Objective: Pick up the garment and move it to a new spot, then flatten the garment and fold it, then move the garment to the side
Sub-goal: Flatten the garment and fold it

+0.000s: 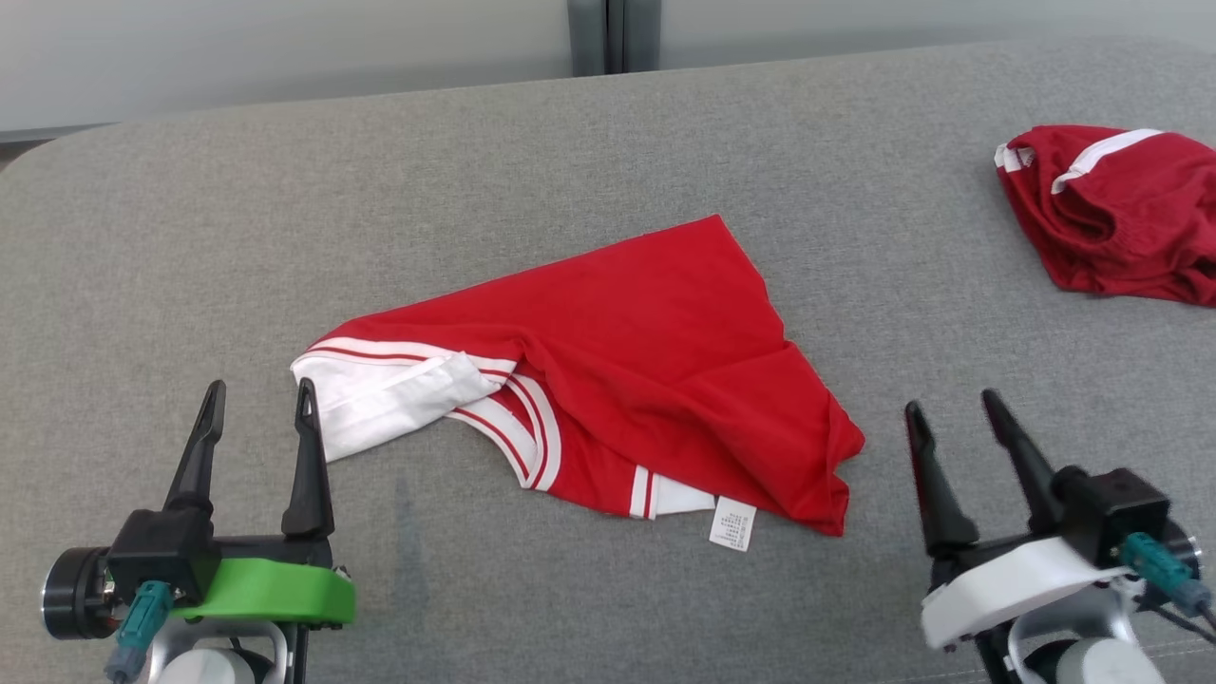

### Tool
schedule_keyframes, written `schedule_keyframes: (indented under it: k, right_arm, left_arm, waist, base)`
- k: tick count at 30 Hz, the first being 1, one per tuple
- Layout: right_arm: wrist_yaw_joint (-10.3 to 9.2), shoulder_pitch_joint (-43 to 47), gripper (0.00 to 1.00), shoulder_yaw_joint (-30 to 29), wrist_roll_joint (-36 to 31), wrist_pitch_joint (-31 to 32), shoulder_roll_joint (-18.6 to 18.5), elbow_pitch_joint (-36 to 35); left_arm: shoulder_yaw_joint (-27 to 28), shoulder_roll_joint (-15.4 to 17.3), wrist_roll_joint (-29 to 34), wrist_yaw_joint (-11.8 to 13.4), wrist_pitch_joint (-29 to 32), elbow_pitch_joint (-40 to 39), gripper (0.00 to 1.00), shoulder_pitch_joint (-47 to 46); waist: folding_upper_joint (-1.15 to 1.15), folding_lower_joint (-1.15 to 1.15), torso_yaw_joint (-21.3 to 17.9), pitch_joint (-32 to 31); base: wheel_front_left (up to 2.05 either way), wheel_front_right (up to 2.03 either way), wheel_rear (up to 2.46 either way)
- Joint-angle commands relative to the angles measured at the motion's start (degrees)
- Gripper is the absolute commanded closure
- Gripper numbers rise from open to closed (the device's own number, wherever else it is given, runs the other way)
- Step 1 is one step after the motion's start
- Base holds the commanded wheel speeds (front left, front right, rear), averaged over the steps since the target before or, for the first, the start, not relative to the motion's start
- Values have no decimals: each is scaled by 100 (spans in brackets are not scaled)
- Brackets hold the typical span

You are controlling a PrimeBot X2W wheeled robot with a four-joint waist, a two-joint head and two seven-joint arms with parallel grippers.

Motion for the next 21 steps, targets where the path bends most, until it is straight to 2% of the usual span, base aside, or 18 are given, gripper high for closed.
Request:
schedule_keyframes:
  k: [1, 6, 11, 12, 13, 21]
  right_arm:
    - [-8, 94, 0, 173, 57, 69, -13, 159]
    - [-9, 40, 0, 737, 279, 142, 12, 779]
    - [-9, -254, 0, 972, 440, 103, 32, 1357]
    - [-9, -286, 63, 997, 471, 116, 31, 1432]
    - [-8, -340, 100, 1014, 504, 114, 27, 1503]
    - [-9, -749, 100, 834, 709, -170, -153, 1499]
  left_arm:
    - [-1, 26, -26, -8, -29, 11, 0, -63]
    - [-60, -23, 4, -18, -57, 23, 0, -179]
    - [-110, -62, 13, -30, -76, 60, 0, -269]
    - [-115, -63, 14, -39, -79, 75, 0, -279]
    - [-119, -64, 11, -47, -87, 84, 0, -297]
    - [-93, -105, 19, -8, -126, 165, 0, -370]
  waist:
    - [0, 0, 16, 51]
    - [0, 0, 68, 165]
    - [0, 0, 135, 247]
    - [0, 0, 147, 251]
    - [0, 0, 159, 258]
    - [0, 0, 212, 292]
  base:
    - [0, 0, 0]
    - [0, 0, 0]
    - [0, 0, 0]
    - [0, 0, 0]
    - [0, 0, 0]
    - [0, 0, 0]
